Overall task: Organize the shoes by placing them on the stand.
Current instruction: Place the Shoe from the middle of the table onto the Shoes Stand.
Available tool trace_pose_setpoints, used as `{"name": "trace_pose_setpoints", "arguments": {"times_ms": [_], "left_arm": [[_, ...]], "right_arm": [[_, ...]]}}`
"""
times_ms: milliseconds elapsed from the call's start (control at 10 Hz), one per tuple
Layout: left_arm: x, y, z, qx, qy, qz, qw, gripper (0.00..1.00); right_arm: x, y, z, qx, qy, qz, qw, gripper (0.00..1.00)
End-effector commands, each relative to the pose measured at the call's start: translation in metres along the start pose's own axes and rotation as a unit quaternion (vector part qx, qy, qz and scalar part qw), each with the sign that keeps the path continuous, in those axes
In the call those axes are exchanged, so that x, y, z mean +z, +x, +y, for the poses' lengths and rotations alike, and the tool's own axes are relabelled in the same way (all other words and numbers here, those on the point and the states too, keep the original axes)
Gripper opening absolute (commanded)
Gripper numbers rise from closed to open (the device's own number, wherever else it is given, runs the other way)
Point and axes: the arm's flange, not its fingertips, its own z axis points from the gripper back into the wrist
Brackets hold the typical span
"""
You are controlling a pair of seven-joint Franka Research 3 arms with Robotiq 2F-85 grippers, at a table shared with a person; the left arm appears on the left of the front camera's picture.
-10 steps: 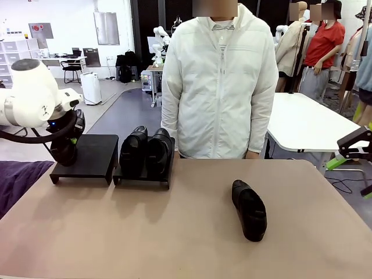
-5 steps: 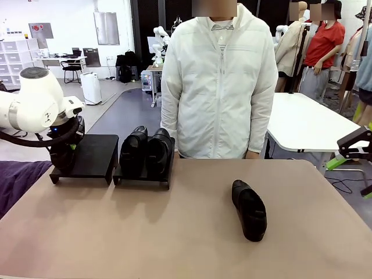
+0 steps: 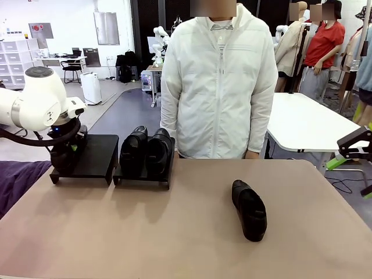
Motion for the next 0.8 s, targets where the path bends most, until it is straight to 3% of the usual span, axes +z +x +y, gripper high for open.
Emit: {"name": "trace_pose_setpoints", "arguments": {"times_ms": [0, 500, 700], "left_arm": [[0.003, 0.005, -0.002, 0.007, 0.014, -0.010, 1.000, 1.00], [0.020, -0.007, -0.004, -0.007, -0.010, -0.021, 1.000, 1.00], [0.062, -0.024, 0.002, -0.040, -0.092, 0.043, 0.994, 1.00]], "right_arm": [[0.002, 0.002, 0.001, 0.010, 0.015, 0.002, 1.000, 1.00], [0.002, 0.002, 0.001, 0.010, 0.015, 0.002, 1.000, 1.00], [0.002, 0.002, 0.001, 0.010, 0.015, 0.002, 1.000, 1.00]]}}
